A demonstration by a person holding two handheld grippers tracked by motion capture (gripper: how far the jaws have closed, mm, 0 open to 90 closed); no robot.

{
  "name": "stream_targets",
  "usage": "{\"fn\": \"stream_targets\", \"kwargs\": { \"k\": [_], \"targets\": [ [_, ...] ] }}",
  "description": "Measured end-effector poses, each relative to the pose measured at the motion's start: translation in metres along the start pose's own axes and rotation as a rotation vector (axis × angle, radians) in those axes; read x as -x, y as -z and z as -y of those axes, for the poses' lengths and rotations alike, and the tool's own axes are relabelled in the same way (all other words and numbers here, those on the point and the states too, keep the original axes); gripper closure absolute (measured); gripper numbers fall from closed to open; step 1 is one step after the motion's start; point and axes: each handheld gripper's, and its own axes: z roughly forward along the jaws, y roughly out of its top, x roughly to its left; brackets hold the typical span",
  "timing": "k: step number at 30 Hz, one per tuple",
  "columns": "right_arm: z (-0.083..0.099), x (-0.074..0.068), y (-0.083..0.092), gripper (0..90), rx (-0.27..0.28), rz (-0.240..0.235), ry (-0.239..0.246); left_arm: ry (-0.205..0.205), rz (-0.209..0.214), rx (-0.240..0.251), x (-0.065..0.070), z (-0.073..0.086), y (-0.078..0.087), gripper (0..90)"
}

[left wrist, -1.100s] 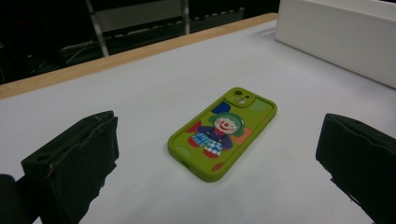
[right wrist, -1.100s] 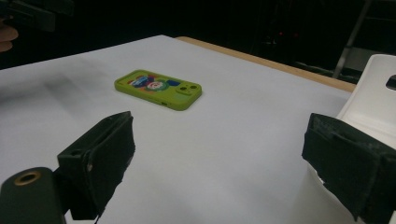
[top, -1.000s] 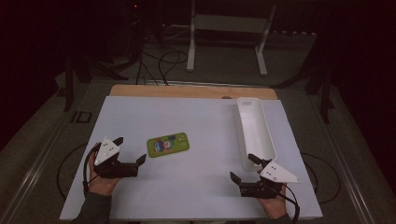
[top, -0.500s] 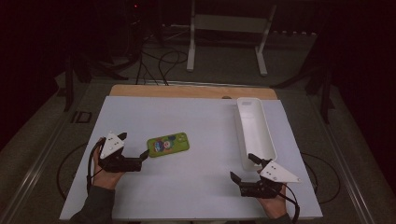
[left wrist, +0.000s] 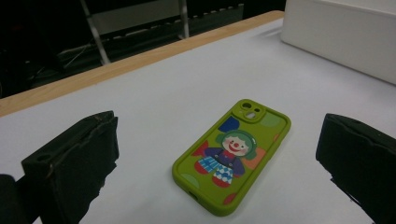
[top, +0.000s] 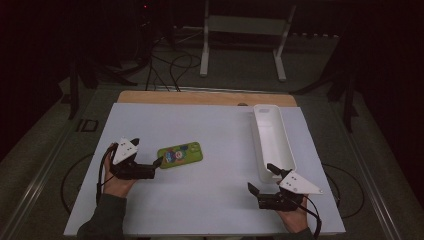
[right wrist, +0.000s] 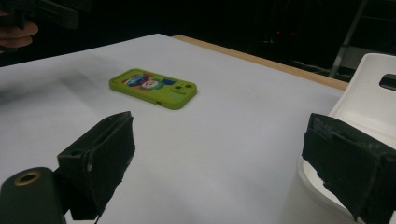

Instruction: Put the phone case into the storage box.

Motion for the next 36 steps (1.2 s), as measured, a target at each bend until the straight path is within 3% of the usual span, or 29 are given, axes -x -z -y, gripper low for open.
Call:
{"fn": "stream_targets", "kwargs": {
  "k": [36],
  "targets": [
    [0.001,0.011,0.004,8.7,-0.009,0.01,-0.003,-0.007,0.002,-0.076,-0.013,-0.007,-0.038,0.0]
  ]
}}
